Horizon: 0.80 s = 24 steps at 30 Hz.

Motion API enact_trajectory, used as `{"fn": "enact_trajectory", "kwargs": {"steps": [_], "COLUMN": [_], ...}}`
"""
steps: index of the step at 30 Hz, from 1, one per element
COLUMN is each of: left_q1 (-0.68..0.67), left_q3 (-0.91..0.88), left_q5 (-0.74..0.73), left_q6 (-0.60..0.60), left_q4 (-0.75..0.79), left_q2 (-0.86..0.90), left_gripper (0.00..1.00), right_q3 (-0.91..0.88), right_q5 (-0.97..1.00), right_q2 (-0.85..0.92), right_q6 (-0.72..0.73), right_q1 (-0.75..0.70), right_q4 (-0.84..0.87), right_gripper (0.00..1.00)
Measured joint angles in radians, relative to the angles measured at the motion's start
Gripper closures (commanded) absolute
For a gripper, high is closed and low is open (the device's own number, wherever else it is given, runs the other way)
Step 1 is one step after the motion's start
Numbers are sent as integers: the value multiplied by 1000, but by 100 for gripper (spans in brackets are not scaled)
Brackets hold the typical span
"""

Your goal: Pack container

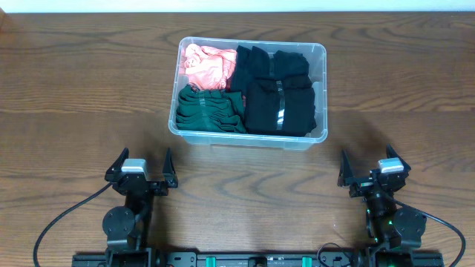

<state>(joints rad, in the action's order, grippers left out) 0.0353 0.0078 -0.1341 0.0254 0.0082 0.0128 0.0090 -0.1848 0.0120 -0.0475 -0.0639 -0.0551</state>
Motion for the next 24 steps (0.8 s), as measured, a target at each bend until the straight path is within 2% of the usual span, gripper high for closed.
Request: {"fn": "enact_trajectory", "kwargs": {"steps": [24], "left_q1": [0], "left_q3": [10], "left_q5": [30], "left_q6": [0], "left_q4": [-31], "left_q2": [-2], "left_gripper": [2], "right_q3": [0], "right_q5": [0], "right_q2": [0], "right_q6": [0], "right_q1": [0], "right_q4": [0], "right_gripper": [1]}}
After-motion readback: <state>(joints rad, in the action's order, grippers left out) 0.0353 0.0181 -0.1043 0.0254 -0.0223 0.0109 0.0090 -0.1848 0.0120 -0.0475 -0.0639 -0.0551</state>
